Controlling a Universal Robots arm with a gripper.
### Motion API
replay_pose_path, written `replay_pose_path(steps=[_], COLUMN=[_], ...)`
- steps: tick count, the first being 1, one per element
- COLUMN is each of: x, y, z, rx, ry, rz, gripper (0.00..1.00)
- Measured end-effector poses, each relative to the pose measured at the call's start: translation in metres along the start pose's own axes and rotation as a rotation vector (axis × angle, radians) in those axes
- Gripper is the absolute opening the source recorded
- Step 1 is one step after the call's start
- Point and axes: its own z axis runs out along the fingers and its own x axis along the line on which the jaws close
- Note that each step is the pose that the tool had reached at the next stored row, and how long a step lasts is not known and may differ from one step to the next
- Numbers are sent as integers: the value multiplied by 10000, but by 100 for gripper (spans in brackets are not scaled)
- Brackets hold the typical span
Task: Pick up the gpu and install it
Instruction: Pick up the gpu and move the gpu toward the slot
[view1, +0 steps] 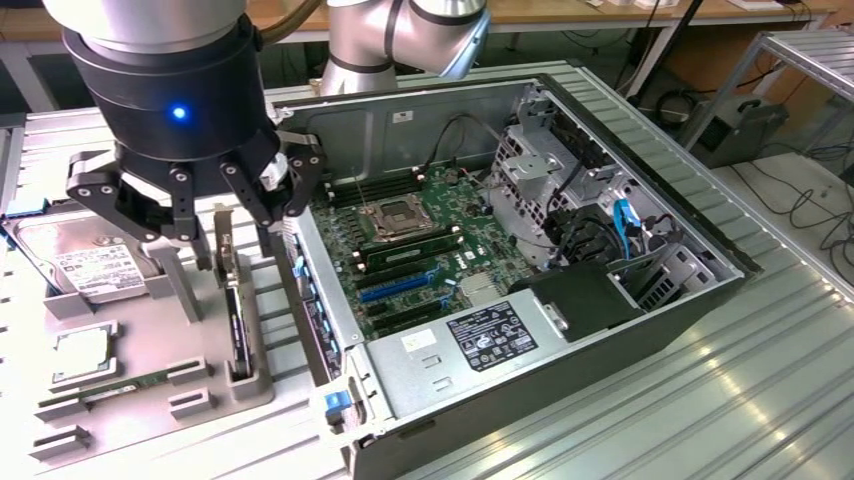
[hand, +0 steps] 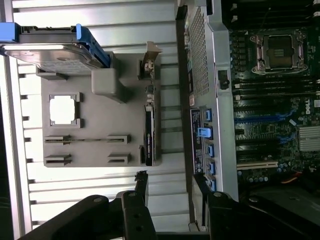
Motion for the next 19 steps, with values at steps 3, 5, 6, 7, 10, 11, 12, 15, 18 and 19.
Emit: replay_pose_path(steps=[3,5,6,7,10,11,12,15,18,19], x=[13,73,74,76,82,84,86,93,104,112], y=[-1,-5,-6,-6,-6,-6,-6,-7,-8,-8], z=[0,7,6,7,7,7,7,7,9,10], rx=[0,0,0,0,0,0,0,0,0,1], ry=[1,0,0,0,0,0,0,0,0,0], rz=[0,0,0,0,0,0,0,0,0,0], gripper=[48,48,48,48,48,48,48,48,48,48])
